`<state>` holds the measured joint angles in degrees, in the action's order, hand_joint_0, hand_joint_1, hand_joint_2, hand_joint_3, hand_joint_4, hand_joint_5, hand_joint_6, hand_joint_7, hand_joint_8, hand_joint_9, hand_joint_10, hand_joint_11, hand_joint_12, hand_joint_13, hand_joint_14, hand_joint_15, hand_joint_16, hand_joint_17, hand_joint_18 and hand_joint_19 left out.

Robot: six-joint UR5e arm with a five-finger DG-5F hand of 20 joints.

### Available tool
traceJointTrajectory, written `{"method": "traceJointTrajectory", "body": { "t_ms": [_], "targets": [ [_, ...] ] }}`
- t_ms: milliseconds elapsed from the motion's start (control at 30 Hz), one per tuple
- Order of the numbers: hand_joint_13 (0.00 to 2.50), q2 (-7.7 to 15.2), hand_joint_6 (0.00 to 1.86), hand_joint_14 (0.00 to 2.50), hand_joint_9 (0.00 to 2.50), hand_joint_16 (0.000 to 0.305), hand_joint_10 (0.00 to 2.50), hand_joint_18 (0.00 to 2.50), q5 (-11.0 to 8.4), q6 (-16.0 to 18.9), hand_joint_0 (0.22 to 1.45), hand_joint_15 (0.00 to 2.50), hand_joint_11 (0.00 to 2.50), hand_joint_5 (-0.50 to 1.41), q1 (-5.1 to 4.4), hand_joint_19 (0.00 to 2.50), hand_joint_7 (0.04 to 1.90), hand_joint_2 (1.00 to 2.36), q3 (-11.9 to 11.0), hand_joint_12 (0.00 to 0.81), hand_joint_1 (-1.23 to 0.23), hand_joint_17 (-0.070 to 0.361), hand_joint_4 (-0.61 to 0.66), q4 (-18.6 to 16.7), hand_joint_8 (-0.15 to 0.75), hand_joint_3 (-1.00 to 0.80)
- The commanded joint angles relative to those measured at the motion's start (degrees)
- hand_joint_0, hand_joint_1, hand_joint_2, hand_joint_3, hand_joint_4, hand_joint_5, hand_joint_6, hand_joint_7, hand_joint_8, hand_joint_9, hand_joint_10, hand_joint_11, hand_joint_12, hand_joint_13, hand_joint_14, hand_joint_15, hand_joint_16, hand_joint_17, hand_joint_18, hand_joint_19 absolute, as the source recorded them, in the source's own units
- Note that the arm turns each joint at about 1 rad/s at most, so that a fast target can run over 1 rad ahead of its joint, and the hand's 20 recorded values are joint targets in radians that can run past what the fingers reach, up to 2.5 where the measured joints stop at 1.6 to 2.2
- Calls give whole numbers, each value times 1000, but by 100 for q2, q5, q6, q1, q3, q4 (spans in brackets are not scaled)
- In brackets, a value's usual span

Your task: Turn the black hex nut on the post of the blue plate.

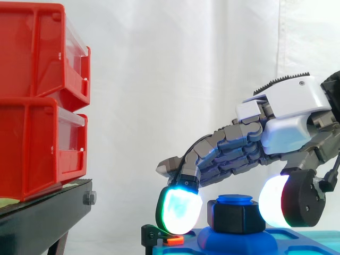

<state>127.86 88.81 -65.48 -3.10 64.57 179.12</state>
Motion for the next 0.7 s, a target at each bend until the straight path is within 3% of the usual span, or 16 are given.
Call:
{"method": "traceJointTrajectory", "body": {
  "t_ms": [0,667],
  "targets": [
    [0,2,502,0,0,47,0,0,40,-8,376,0,0,-273,20,38,725,1000,-5,335,-686,107,175,9,181,-500],
    [0,2,502,0,0,48,0,0,225,-8,379,0,0,-272,151,34,731,1000,-5,336,-676,107,176,79,179,-500]
  ]
}}
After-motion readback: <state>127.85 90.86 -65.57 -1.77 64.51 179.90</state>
